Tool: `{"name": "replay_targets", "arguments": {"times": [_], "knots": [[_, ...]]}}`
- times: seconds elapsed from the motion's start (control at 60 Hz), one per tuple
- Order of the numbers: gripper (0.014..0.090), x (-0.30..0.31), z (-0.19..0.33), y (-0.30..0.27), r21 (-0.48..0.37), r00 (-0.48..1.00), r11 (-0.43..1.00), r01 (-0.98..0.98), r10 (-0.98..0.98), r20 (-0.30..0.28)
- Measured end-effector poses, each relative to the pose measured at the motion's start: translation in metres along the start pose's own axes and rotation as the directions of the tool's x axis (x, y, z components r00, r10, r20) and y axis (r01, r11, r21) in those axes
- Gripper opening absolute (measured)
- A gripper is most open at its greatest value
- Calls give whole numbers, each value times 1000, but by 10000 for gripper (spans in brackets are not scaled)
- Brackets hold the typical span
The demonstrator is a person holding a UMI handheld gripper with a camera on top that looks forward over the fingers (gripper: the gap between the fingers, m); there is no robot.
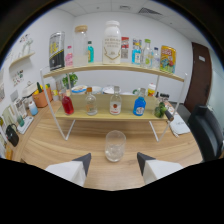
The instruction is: Make me a cup of Vodka Sunrise.
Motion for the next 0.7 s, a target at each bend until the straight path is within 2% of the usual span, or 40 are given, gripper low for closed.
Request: {"name": "replay_targets", "arguments": {"times": [0.333,0.55,0.7], "knots": [[859,-11,-15,9,22,999,1000,16,-15,-30],[858,-76,-17,0,86,999,996,18,-20,25],[860,-126,-2,-25,170,997,985,-8,-4,73]]}}
